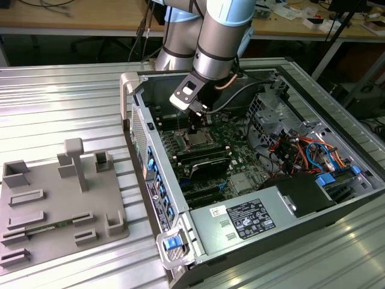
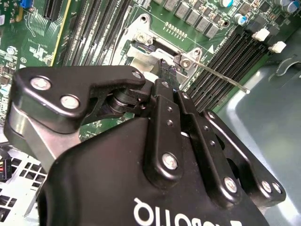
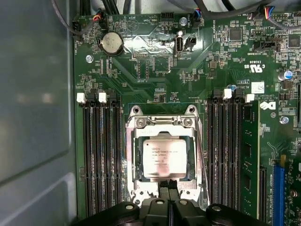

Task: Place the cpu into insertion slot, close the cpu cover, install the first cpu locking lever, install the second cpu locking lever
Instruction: 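Close the cpu cover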

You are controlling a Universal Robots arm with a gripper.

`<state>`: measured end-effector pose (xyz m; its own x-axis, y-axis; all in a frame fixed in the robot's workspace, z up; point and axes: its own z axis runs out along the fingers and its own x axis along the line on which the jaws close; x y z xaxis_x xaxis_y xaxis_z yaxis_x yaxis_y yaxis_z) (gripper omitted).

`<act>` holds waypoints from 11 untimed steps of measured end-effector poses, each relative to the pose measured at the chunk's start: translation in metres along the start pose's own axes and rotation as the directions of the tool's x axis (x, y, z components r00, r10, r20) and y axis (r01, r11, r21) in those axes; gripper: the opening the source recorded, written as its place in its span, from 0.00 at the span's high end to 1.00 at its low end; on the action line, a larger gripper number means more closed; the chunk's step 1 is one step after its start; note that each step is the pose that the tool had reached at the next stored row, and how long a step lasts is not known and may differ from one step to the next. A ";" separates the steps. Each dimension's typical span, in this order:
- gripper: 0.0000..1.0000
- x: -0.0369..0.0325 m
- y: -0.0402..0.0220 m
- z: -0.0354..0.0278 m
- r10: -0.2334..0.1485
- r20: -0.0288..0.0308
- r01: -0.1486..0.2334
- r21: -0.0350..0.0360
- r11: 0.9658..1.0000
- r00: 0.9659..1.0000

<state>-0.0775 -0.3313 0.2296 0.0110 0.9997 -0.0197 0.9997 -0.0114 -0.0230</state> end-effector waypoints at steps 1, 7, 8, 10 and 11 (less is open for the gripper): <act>0.89 0.0000 -0.0001 0.0000 0.000 0.000 0.000 0.000 1.000 1.000; 0.89 0.0000 -0.0003 0.0001 0.000 0.000 0.000 0.000 1.000 1.000; 0.89 0.0000 -0.0003 0.0003 0.000 0.000 0.000 0.000 1.000 1.000; 0.89 0.0001 -0.0003 0.0019 0.000 0.000 0.000 0.000 1.000 1.000; 0.89 0.0001 -0.0002 0.0029 0.000 0.000 0.000 0.000 1.000 1.000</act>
<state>-0.0778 -0.3313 0.2267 0.0111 0.9997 -0.0195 0.9997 -0.0116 -0.0230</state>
